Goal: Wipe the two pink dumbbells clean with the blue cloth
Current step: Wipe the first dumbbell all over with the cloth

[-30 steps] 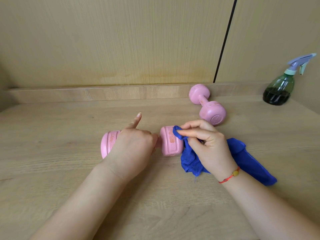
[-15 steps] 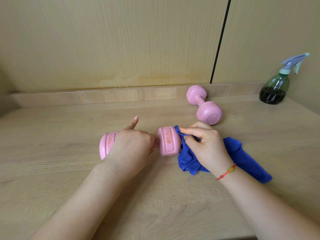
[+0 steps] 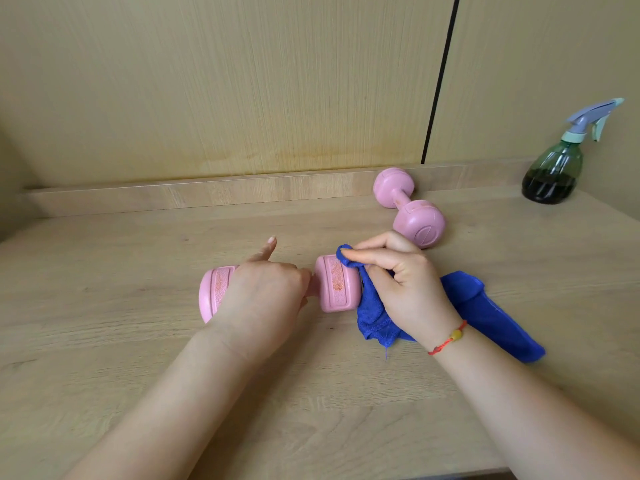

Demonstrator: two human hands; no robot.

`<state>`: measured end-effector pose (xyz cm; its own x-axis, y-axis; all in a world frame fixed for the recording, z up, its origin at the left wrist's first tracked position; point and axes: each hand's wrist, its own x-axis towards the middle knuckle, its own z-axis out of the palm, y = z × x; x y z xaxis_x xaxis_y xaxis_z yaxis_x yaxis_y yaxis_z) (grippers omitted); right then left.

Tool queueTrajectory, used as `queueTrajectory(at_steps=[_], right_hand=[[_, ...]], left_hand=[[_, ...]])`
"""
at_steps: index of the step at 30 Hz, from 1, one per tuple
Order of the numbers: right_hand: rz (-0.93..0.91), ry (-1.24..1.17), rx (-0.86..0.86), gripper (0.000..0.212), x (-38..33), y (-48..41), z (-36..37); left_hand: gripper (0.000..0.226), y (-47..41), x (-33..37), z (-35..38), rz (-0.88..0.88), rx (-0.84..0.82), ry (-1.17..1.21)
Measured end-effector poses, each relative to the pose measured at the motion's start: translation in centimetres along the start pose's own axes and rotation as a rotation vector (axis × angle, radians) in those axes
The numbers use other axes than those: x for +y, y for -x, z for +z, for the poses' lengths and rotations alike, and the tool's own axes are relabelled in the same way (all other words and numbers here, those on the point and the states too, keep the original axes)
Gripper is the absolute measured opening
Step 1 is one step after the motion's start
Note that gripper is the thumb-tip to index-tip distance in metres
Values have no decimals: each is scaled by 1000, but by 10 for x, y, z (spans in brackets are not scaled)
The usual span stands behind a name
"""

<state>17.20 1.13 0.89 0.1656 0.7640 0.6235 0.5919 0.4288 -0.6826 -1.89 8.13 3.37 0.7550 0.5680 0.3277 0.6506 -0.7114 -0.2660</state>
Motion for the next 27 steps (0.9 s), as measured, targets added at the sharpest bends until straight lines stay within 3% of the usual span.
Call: queueTrajectory(at_steps=[2,9,15,17,20,27], right_hand=[[-53,27,-17,35,1,1,2],[34,118,-94,44,10,-8,8],[-124,162,-3,38,5,0,-5],[-213,181,-1,34,3,4,-9],[-299,238,-6,31,0,6,-8],[-159,185,55,39,3,2,-4]], left_hand=[[27,2,2,-5,0,-21,7],[28,3,2,-11,-38,-94,22],[31,2,4,-10,-63,-79,78],[21,-1,4,-9,-53,-65,63],[13,-9,0,-12,-57,-170,1],[19,-6,1,-12,-68,-199,-48]])
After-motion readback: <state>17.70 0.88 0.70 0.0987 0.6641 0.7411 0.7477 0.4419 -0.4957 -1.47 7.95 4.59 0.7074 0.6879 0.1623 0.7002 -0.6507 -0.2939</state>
